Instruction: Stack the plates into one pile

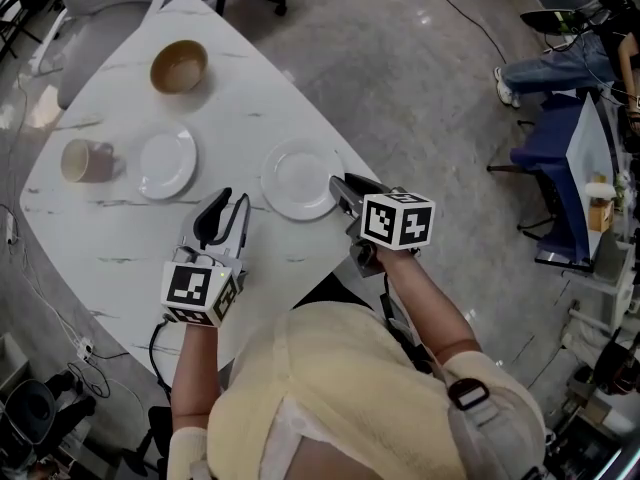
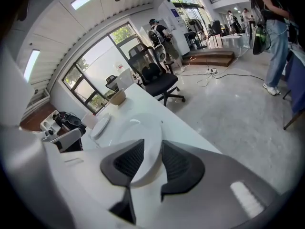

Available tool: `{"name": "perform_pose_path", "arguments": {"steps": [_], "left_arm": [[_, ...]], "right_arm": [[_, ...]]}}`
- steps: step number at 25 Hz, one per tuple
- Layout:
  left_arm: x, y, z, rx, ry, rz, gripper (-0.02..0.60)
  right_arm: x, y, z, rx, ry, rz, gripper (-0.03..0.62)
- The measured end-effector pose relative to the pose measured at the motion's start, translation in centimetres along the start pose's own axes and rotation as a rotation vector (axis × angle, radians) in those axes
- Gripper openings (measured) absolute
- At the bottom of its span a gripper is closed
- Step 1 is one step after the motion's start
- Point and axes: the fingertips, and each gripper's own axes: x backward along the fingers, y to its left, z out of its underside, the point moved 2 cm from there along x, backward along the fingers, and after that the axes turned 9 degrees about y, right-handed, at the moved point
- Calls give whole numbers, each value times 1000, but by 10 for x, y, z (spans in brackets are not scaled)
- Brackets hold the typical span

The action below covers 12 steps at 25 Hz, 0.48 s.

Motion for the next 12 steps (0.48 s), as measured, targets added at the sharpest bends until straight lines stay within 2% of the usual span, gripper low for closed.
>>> {"name": "perform_pose_path", "arguments": {"steps": [4, 7, 9, 12], "left_arm": [[1, 6, -2, 1, -12, -9, 107], [0, 6, -1, 10, -6, -3, 107], [0, 6, 1, 9, -4, -3, 107], [0, 6, 4, 12, 3, 2, 107]], "right_arm": [[-1, 2, 1, 0, -9, 19, 126], [-1, 1, 1, 27, -16, 65, 121], [-2, 0, 1, 48, -22, 103, 95], [-3, 0, 2, 58, -32, 121, 95]]}}
